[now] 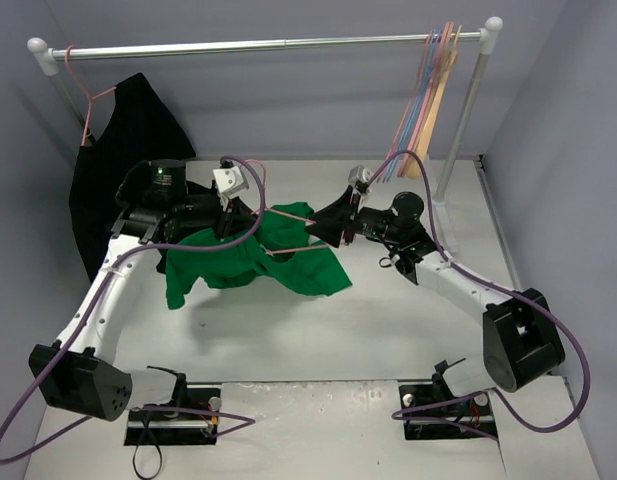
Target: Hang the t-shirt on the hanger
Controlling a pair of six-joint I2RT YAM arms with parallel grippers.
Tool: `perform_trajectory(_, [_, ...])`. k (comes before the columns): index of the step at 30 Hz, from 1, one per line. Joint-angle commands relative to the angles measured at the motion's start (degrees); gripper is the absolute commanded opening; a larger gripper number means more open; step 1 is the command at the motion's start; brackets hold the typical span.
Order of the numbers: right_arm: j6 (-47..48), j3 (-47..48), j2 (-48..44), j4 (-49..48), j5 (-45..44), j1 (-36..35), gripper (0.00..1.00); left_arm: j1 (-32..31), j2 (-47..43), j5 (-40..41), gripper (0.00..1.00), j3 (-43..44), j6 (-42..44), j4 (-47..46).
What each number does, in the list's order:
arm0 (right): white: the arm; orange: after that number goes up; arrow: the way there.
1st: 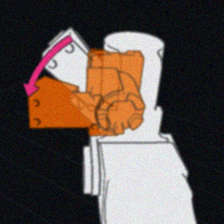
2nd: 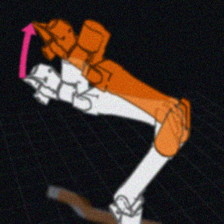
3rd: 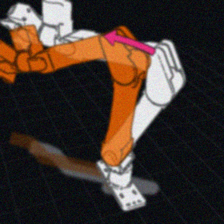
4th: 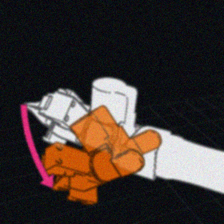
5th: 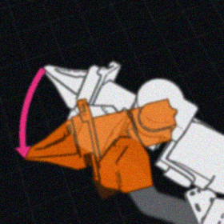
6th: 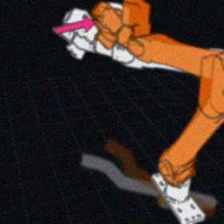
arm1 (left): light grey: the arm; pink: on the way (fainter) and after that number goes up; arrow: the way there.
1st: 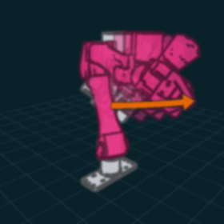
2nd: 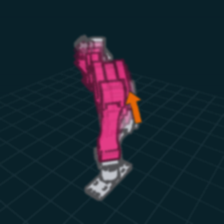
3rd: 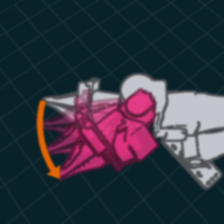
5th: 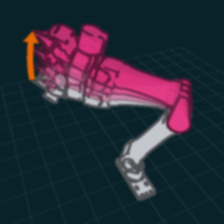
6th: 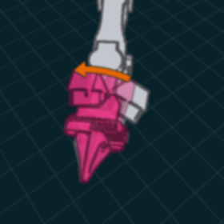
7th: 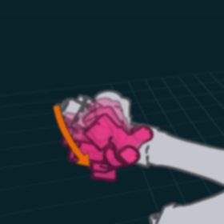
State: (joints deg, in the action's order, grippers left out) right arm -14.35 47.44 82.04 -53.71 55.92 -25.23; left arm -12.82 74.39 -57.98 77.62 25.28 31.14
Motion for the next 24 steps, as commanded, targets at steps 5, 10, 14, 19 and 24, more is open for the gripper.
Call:
perform_trajectory(5, [4.0, 4.6, -6.5, 10.5, -15.6, -0.7, 0.55, -0.8, -8.6, 6.7, 0.0, -5.7, -1.4, -10.2])
perform_trajectory(10, [1.9, 6.6, -10.0, 22.3, -28.8, -2.4, 0.56, -3.6, -10.7, 18.1, 0.0, -7.1, -2.3, -10.6])
perform_trajectory(14, [-5.0, 8.9, -9.3, 29.4, -43.1, -8.2, 0.51, -6.5, -10.3, 26.4, 0.0, -7.0, -4.3, -10.4])
perform_trajectory(19, [-15.3, 7.8, -5.4, 30.1, -49.4, -14.5, 0.49, -8.9, -9.8, 30.5, 0.0, -6.8, -7.2, -10.2])
perform_trajectory(24, [-22.0, 7.6, -0.9, 29.3, -54.9, -18.1, 0.49, -9.2, -12.6, 33.1, 0.0, -9.1, -8.6, -11.9])
